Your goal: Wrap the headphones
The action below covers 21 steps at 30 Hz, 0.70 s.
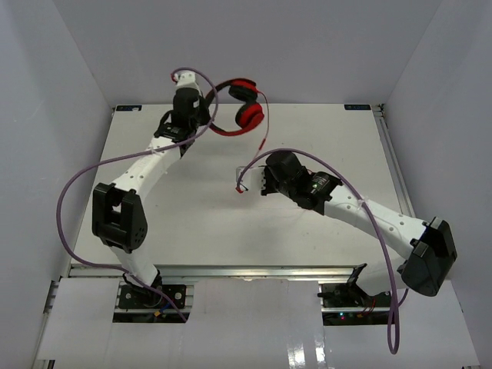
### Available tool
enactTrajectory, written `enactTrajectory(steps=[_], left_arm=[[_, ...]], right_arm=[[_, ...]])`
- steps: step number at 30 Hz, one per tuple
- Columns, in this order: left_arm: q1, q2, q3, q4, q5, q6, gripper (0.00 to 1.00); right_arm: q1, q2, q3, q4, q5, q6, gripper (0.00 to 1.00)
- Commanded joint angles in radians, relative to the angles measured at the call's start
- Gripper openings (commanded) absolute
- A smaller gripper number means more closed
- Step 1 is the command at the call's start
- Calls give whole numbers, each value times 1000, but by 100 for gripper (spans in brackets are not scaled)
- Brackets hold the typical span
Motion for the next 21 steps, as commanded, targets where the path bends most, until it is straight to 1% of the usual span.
enactTrajectory(steps=[1, 6, 9, 12, 15, 17, 21], left_arm=[[-44, -57, -161, 118, 65, 247, 0], [-79, -121, -314, 224, 227, 324, 0], [-97, -167, -388, 279, 349, 320, 0], [-129, -192, -432, 304, 390, 316, 0], [-146, -224, -473, 358, 458, 291, 0], [-155, -260, -508, 399, 501, 269, 0], [-168, -331, -548, 433, 564, 229, 0]], right_arm=[[-5, -25, 93, 99, 254, -233, 8], [-11, -7, 210, 117, 190, -236, 8], [-31, -19, 223, 120, 67, -203, 8], [-72, -28, 228, 115, -85, -136, 8], [-118, -27, 229, 113, -202, -69, 8], [-167, -12, 239, 119, -277, -19, 8], [-323, 39, 310, 128, -430, 126, 8]])
